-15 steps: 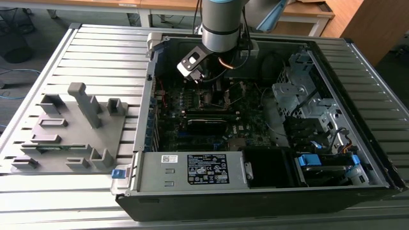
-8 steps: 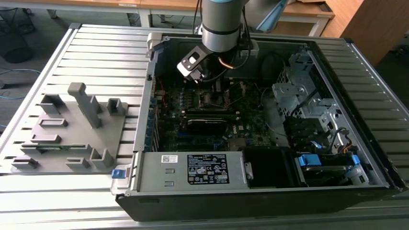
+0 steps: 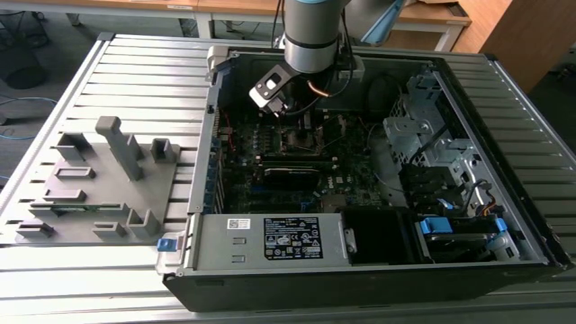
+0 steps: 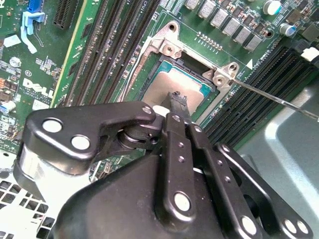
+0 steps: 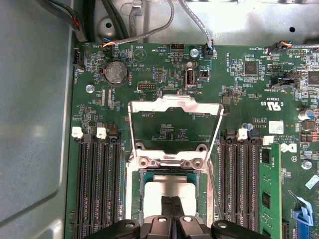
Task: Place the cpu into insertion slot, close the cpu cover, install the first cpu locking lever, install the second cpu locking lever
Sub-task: 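Place the cpu into insertion slot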
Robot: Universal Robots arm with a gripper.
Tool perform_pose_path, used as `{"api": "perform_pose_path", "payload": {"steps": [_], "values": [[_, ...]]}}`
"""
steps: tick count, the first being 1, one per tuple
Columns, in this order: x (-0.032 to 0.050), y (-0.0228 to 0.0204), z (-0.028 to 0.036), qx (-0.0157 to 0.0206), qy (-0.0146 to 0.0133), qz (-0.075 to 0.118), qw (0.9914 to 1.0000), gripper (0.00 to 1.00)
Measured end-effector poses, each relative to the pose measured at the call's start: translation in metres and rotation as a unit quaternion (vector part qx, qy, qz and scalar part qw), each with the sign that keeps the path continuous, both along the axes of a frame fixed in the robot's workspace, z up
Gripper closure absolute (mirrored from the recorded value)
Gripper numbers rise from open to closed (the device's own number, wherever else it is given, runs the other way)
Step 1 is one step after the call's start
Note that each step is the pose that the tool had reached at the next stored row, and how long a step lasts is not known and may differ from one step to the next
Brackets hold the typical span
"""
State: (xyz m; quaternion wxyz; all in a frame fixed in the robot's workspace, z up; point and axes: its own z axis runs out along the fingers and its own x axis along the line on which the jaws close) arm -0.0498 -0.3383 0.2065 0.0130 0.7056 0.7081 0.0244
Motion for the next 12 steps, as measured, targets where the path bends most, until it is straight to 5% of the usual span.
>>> {"api": "perform_pose_path", "payload": {"steps": [2,3,4,8,12], "values": [[0.0001,0.0,0.0,0.0001,0.0024,0.0,1.0,0.89],[0.0002,-0.0001,-0.0001,-0.0001,0.0085,0.0,0.99996,0.89],[0.0002,-0.0001,0.0,-0.0002,0.011,0.0,0.99994,0.89],[0.0002,0.0,-0.0001,-0.0001,0.0142,0.0,0.9999,0.89],[0.0007,0.0,-0.001,0.0,0.0145,0.0,0.99989,0.89]]}}
